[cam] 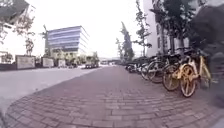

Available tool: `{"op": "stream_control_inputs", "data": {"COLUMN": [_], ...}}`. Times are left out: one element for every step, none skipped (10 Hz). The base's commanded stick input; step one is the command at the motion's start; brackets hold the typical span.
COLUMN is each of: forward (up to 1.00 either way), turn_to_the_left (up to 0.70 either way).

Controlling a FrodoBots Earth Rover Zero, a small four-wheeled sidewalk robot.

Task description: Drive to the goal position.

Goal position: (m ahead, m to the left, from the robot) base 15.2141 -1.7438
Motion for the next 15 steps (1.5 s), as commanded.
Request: {"op": "stream_control_inputs", "data": {"forward": [0.70, 0.70, 0.70, 0.70, 0.70, 0.70, 0.70, 0.70, 0.70, 0.70, 0.70, 0.70, 0.70, 0.70, 0.70], "turn_to_the_left": [0.00, 0.00, 0.00, 0.00, 0.00, 0.00, 0.00, 0.00, 0.00, 0.00, 0.00, 0.00, 0.00, 0.00, 0.00]}}
